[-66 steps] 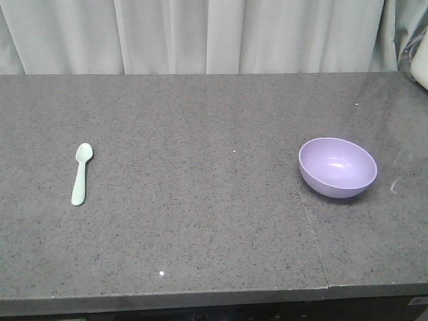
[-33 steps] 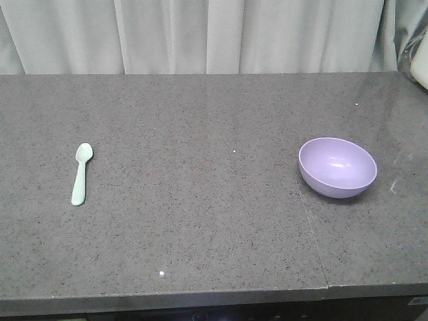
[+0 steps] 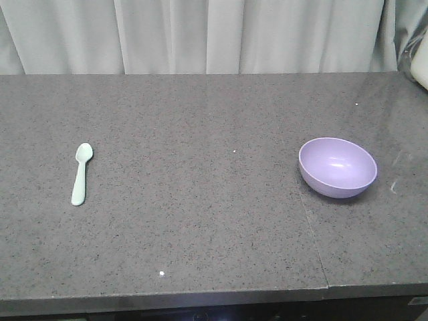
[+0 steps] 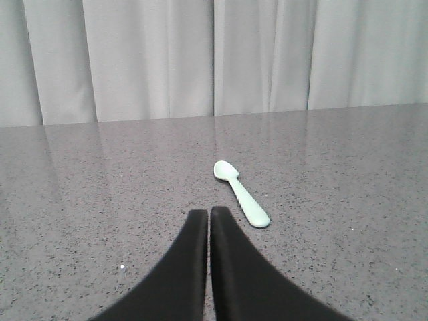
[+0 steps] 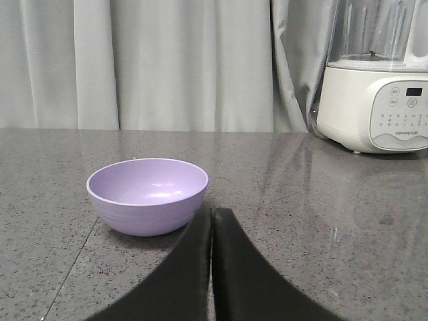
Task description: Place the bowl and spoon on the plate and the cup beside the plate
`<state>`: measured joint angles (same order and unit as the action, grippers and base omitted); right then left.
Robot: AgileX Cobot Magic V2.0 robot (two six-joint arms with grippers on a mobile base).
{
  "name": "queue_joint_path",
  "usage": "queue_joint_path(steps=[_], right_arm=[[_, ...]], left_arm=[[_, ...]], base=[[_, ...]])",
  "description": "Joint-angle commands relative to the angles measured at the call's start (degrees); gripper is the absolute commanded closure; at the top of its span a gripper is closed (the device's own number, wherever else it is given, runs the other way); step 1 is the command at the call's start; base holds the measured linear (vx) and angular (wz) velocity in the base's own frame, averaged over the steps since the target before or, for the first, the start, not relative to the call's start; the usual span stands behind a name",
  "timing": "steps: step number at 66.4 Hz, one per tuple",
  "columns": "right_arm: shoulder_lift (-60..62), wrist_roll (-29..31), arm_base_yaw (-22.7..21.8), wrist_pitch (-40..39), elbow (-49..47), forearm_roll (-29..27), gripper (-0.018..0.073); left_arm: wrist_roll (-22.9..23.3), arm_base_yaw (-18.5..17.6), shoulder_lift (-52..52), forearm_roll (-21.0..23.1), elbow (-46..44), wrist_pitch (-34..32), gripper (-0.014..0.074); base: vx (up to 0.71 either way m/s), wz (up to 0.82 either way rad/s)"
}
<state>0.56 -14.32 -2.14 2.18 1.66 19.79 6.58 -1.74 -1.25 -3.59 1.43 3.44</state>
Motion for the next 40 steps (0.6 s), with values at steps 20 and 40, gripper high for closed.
queue_joint_path(steps=[20,40], right_arm=[[0.63,0.06,-0.30,-4.43,0.80,0.21,0.0561],[0.63,-0.45,-0.30,-12.81,0.75,-3.96,0.0561]], left_arm=[[0.62,-0.02,-0.55,0.39,1.73,-3.92,0.0602],[0.68,-0.02,-0.55,0.39,1.73,-4.75,0.0602]], base=[[0.00,0.00],[0.00,0.00]])
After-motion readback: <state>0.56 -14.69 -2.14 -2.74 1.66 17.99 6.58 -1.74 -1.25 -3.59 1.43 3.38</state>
